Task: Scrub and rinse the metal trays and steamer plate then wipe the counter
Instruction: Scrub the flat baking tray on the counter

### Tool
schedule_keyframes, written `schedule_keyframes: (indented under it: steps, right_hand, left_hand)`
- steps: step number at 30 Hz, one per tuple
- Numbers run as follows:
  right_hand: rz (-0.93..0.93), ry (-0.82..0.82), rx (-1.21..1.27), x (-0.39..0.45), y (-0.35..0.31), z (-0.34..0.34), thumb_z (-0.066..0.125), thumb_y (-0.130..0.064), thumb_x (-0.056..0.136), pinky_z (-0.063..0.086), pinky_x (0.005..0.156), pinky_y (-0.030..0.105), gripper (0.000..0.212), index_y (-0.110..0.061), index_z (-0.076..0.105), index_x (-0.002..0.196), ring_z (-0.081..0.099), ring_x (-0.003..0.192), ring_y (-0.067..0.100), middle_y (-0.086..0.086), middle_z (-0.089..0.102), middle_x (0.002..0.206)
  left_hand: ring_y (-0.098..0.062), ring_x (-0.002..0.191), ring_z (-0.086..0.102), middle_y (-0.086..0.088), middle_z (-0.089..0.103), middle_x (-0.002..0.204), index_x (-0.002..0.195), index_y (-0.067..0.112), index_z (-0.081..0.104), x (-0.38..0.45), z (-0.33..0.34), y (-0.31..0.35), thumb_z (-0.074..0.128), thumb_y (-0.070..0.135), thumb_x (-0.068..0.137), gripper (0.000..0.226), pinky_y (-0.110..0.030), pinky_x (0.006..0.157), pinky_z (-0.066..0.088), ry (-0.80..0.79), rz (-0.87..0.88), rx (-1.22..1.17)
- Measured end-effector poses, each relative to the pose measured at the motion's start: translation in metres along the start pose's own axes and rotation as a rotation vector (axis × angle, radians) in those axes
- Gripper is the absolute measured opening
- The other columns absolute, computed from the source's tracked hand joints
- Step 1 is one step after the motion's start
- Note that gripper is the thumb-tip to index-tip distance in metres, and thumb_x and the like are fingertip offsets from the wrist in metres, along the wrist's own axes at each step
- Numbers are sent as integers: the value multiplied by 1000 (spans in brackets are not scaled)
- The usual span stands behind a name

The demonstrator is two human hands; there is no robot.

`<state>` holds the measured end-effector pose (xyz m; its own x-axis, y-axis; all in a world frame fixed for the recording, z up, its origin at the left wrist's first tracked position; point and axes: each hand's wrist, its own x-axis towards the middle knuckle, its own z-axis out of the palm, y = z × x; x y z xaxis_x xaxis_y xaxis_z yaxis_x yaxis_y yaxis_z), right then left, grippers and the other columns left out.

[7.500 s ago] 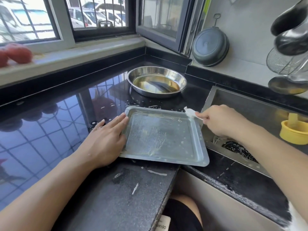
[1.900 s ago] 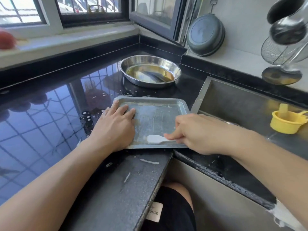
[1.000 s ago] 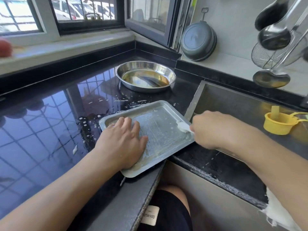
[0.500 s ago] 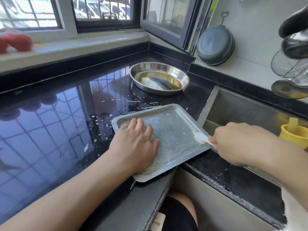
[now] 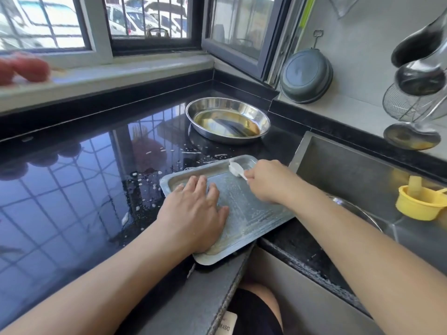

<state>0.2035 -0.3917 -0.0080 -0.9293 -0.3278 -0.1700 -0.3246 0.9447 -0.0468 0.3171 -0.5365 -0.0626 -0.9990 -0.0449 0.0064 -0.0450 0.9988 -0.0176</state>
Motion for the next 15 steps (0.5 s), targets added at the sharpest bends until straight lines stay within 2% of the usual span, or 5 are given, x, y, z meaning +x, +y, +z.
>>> schedule_keyframes:
  steps: [3,5,10,12,15]
  right_hand:
    - [89,39,-60,0,7,-12,50,-13,91,49,74,38,26,-16,63,114,57,87,30,5,53,92]
    - [100,52,-98,1,-3,-15,53,-9,89,49,74,38,13,-16,54,100,56,85,29,4,48,85]
    - [31,-22,-161,4,-30,-20,54,-4,88,47,64,33,13,-12,48,80,54,67,22,8,54,84]
    - [-36,-60,-170,1,-33,-18,49,-8,91,43,59,31,10,-12,58,89,53,65,21,8,56,85]
    - [-120,-82,-149,-4,-31,-10,46,-15,96,43,60,29,36,-20,65,127,50,65,18,8,60,109]
  left_hand:
    - [-31,158,15,-16,18,170,161,11,24,1,0,0,22,56,106,70,-44,127,19,9,0,3]
    - [-31,158,14,-16,18,171,160,11,24,0,1,0,22,56,107,70,-45,127,19,4,-2,-4]
    - [-31,155,22,-15,26,167,155,11,32,2,2,-1,22,57,106,68,-44,125,24,19,5,3]
    - [-30,154,24,-15,28,165,153,11,34,2,2,-1,22,57,105,67,-44,124,25,21,10,6]
    - [-30,153,26,-14,30,164,151,12,36,2,1,-1,21,57,105,66,-44,124,26,27,11,1]
